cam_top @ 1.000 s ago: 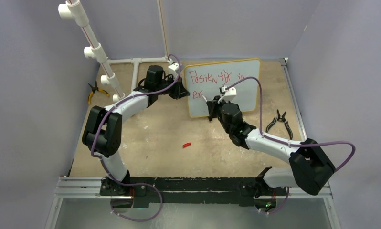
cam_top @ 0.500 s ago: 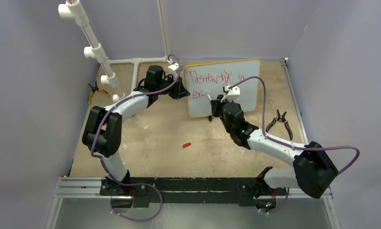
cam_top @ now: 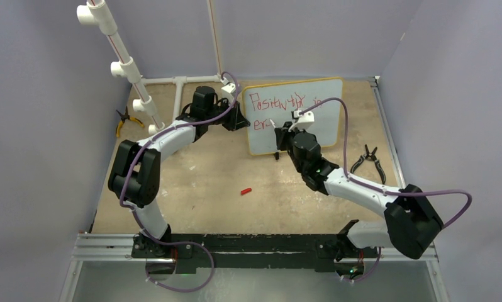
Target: Write a sentence on the whiteboard
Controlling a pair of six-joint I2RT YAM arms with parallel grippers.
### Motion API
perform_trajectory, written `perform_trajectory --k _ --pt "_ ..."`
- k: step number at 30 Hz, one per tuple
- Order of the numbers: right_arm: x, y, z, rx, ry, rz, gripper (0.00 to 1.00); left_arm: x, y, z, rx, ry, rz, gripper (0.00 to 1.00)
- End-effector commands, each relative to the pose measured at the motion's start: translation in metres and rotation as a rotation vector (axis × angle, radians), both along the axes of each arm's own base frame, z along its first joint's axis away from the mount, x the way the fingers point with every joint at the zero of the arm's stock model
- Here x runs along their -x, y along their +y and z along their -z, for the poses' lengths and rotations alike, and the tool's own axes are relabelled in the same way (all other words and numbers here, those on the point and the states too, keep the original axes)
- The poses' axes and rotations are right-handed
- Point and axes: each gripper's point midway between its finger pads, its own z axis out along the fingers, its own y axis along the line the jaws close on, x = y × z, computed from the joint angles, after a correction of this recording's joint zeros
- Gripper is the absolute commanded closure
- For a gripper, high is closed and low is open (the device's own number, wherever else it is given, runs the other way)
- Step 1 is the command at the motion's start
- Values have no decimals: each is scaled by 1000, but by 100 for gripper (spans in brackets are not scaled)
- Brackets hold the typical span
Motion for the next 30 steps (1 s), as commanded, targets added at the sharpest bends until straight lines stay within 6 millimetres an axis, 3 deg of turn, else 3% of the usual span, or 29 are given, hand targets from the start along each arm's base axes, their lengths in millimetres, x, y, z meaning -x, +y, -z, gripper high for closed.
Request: perform_trajectory --k 1,9,18,30 --pt "-8 10 -20 -23 -54 -28 100 -6 4 -30 9 -107 -6 100" --pt "-4 9 -4 -17 -16 -33 100 -6 4 -30 9 -107 -6 100" --pt "8 8 27 -16 61 -55 100 -6 4 -29 9 -105 -7 100" --pt "10 -13 31 1 96 44 100 -6 4 -30 9 -107 -7 100"
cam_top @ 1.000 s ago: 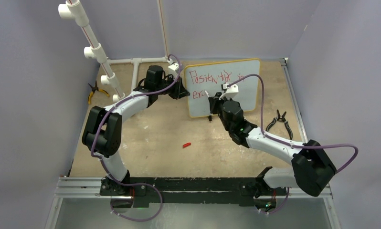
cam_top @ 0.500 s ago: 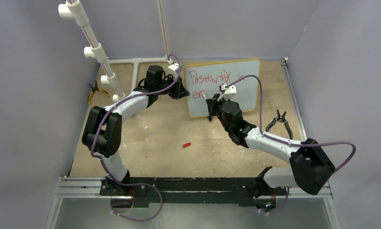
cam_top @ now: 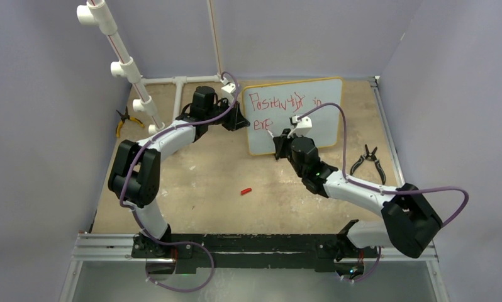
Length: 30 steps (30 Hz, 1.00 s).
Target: Write a sentence on the whiteboard
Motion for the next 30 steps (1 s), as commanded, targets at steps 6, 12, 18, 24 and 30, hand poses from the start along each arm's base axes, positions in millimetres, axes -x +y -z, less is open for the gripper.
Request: perform_trajectory --k 6,12,18,24,30 --pt "0 -27 -19 2 -28 115 100 -5 3 -31 16 -102 -4 100" --pt "5 -17 -50 -58 -105 41 100 -6 4 -30 15 -102 -7 100" --pt "-6 -17 -61 -33 -141 67 100 -6 4 -29 14 -101 -7 100" --pt "-15 -18 -62 -17 -153 97 100 -5 4 -29 13 -101 -6 100" --pt "-15 -26 -56 -2 -141 136 100 -5 4 -29 13 -100 -5 100"
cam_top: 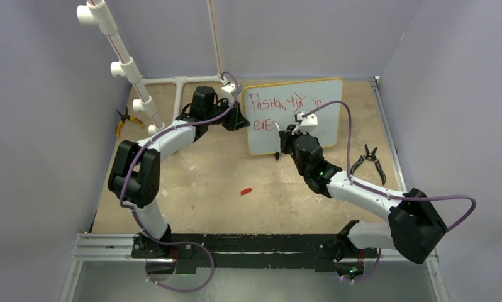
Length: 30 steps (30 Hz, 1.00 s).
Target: Write a sentence on the whiteboard
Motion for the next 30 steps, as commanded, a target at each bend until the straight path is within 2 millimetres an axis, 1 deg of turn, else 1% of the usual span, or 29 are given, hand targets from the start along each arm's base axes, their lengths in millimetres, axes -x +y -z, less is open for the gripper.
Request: perform_trajectory --k 1,6,13,21,30 --pt "-10 -10 -29 -32 -72 68 100 -7 4 -28 11 -102 -10 100" --pt "-10 -15 -19 -21 -48 82 100 -6 4 -29 11 -103 -10 100" --pt "-4 -11 0 -16 0 47 100 -6 4 -29 13 -103 -11 100" --pt "-2 -11 7 -12 24 44 100 -6 4 -30 15 -103 -10 100" --pt "5 -13 20 -28 59 47 100 -6 4 -29 14 -102 -10 100"
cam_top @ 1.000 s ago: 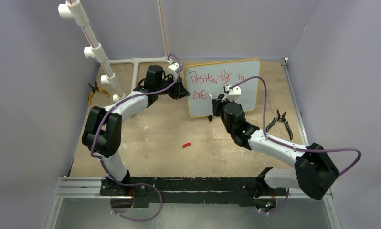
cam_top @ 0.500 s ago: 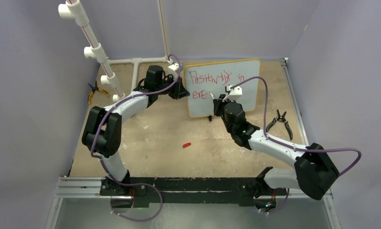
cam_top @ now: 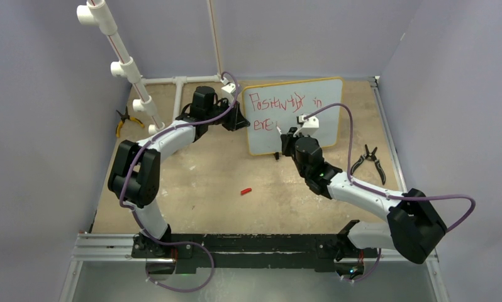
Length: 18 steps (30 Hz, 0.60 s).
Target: Write a sentence on the whiteboard
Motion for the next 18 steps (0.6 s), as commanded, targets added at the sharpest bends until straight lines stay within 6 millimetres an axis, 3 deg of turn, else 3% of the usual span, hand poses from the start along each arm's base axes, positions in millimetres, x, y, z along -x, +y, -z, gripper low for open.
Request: perform_trajectory --k 1,6,18 --pt "4 -4 6 -18 18 11 100 -6 4 -30 16 -104 -9 100" --pt "3 -2 1 -23 6 -1 100 -6 4 -30 15 -103 -9 100" --pt "-10 2 -38 -52 -87 16 100 -6 4 -29 14 -103 -10 100"
